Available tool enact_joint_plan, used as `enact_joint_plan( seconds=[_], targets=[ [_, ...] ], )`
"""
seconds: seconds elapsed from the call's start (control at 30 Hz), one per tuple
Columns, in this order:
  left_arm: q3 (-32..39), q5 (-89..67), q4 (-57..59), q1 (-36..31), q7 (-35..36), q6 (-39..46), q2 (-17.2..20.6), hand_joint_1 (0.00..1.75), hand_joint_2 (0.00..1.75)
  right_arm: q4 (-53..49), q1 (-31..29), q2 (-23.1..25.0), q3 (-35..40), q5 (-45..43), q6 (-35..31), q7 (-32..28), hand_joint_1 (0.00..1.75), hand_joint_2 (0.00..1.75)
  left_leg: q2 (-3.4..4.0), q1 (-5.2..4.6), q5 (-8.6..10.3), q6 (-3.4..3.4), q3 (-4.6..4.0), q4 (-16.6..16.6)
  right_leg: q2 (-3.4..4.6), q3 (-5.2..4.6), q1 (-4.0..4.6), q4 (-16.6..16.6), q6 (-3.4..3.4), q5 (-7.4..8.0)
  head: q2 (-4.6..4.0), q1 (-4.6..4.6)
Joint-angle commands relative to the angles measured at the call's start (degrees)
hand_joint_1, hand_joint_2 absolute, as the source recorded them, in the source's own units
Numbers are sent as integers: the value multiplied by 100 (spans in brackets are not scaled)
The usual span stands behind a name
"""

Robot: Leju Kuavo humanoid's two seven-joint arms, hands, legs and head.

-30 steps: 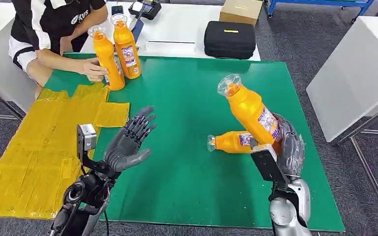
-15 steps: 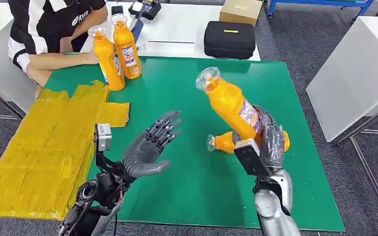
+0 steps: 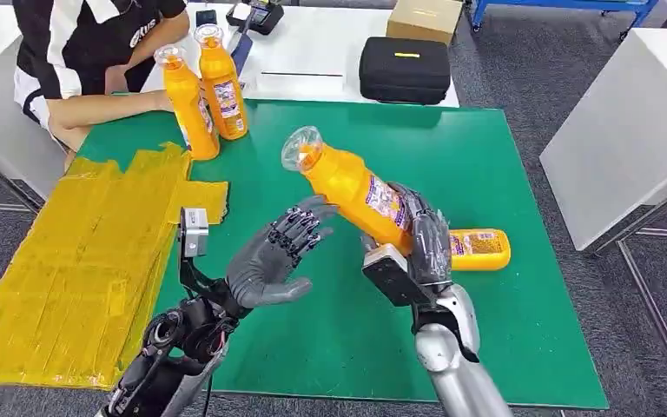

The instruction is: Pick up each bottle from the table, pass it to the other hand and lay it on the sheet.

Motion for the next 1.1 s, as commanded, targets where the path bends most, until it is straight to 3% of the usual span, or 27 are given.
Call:
enact_joint_plan(
  seconds=[0.03,0.4,0.6,0.8,0.9,1.1],
  targets=[
    [-150,228,789,-608,90,264,15,0,175,1507,-889,193,973,-70,16,-132,175,175,9,5,-7,1,21,0,14,16,7,-3,-23,-1,0,0],
    [37,562,1111,-638,124,836,-7,0,175,1785,-1141,247,1535,-356,-34,-187,175,175,2,3,-1,4,16,-2,7,16,5,-2,-19,-2,0,0],
    [71,645,1278,-693,112,971,-15,0,175,1925,-1195,246,1629,-410,-19,-199,175,175,1,3,-25,8,61,6,13,55,8,7,-52,-23,0,2],
    [106,721,1545,-751,49,1068,-12,0,175,2111,-1252,295,1655,-488,-72,-250,175,175,-3,4,-4,5,21,0,3,22,6,-1,-25,-6,0,2],
    [121,731,1644,-755,-18,1043,16,0,175,2138,-1261,281,1623,-532,-138,-287,175,175,-3,4,-8,5,30,0,5,29,7,0,-31,-9,0,0],
    [222,676,1902,-801,-157,1087,2,0,175,1516,-1100,170,864,-896,-871,-390,175,175,-8,0,0,6,13,-2,-3,14,3,0,-20,-5,0,0]
  ],
)
